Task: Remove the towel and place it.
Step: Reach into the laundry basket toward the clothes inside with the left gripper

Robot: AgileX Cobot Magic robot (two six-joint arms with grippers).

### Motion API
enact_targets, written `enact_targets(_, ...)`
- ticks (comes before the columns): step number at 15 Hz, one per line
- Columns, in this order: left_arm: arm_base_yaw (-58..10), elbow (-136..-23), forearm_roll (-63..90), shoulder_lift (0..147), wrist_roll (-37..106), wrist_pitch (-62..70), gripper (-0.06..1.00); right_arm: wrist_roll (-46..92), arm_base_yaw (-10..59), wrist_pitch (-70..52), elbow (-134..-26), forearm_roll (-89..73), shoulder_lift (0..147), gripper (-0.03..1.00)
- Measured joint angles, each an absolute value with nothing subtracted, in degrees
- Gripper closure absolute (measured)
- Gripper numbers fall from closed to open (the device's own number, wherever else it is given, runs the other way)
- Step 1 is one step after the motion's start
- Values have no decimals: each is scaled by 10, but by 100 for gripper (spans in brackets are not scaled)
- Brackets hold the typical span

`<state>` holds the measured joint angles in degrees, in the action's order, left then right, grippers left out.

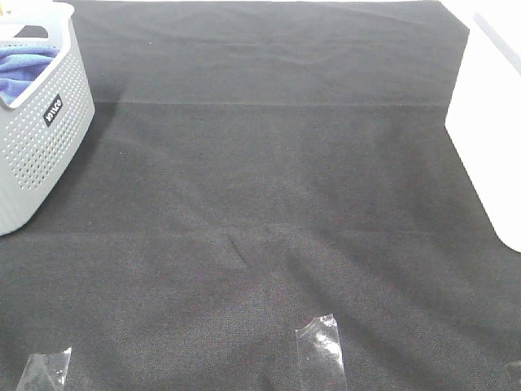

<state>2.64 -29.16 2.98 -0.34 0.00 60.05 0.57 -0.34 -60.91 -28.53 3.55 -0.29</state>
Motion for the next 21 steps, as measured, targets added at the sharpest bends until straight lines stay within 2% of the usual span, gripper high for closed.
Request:
enact_targets(5, 26, -292, 30, -3, 7, 600, -5, 6, -3, -609, -285, 36, -3, 21)
enact_targets(7, 26, -310, 29, 29, 68, 620, -5, 6, -3, -609, -285, 36, -3, 21)
enact_targets(10, 26, -423, 30, 162, 178, 690, -5, 6, -3, -609, -285, 36, -3, 21)
enact_targets(15, 26, -666, 23, 432, 399, 698, -5, 6, -3, -609, -285, 36, -3, 21)
enact_targets(21, 26, -949, -21, 774, 515, 698, -5, 6, -3, -609, -285, 36, -3, 21)
